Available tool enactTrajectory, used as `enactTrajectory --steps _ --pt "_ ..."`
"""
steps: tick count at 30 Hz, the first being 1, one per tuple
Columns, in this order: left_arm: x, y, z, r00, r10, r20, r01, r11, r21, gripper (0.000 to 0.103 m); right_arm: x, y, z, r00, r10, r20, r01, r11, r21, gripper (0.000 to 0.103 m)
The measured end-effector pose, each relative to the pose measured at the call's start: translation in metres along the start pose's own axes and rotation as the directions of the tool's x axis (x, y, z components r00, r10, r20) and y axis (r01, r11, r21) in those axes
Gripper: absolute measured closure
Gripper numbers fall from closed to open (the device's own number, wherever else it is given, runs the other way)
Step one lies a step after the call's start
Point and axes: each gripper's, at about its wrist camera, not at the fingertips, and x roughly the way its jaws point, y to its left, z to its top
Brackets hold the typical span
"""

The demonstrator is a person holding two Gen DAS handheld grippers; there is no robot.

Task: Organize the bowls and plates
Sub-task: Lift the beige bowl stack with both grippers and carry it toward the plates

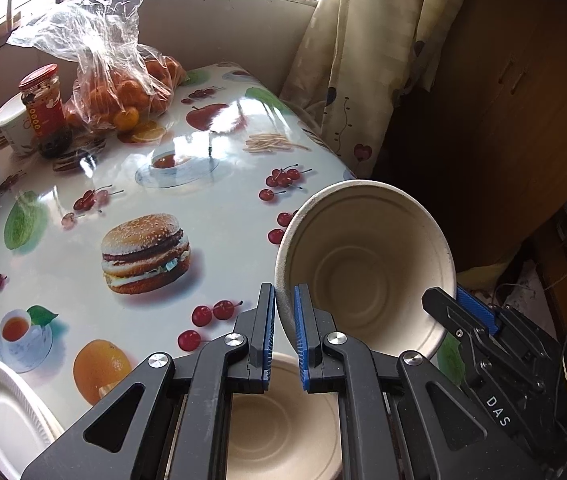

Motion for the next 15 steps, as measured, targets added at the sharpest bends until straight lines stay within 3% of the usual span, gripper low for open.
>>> enactTrajectory --steps 15 --pt "-0.031 0.019 -0.033 0.999 0.023 0.023 -0.022 0.999 -0.034 0.093 -0.015 0.031 -0.021 0.999 0.047 -0.006 -0.047 0.999 -0.026 0.085"
